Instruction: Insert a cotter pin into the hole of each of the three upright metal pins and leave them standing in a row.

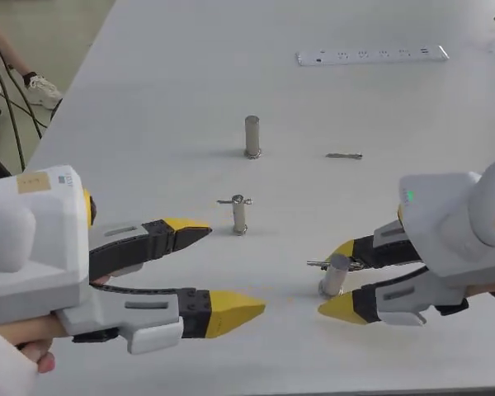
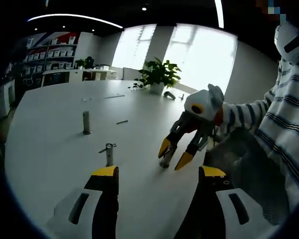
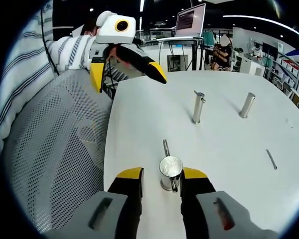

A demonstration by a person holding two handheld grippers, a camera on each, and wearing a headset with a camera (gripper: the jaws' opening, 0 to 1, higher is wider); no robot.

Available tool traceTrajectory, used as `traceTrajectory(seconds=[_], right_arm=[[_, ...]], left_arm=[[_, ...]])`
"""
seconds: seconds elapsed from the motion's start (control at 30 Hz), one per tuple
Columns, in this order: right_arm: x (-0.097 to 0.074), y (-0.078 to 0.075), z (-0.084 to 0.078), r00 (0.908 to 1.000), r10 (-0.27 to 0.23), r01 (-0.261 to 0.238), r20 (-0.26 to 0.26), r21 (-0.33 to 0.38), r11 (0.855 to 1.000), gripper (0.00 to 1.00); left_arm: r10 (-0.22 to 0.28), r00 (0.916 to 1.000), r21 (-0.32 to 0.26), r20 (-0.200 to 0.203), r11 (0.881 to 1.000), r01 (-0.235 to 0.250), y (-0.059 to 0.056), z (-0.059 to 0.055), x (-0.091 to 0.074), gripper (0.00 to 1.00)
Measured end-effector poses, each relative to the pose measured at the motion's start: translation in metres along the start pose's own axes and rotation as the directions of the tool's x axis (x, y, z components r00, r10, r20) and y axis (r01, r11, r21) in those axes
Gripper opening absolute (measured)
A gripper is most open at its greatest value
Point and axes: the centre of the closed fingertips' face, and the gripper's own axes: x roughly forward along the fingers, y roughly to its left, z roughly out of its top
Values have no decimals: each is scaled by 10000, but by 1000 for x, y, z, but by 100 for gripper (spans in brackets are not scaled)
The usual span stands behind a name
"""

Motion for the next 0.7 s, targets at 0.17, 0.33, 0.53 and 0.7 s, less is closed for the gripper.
traceTrajectory(seconds=[0.17, 0.33, 0.53, 0.7], right_arm=[[1, -1, 0, 10000, 19, -19, 42, 16, 10000, 23], [2, -1, -2, 10000, 3, -3, 5, 42, 10000, 22], [3, -4, -2, 9999, -124, 124, 25, 82, 9999, 18], [3, -10, -3, 9994, -335, 336, -70, 205, 9992, 10]], left_arm=[[252, 9997, -66, 39, 9997, -252, 4, -1, -7, 63], [462, 9989, -78, 126, 9989, -461, 9, 2, -12, 63], [585, 9983, -123, 75, 9982, -584, 11, 0, -15, 62], [730, 9973, 32, 26, 9973, -730, 14, -2, -17, 61]])
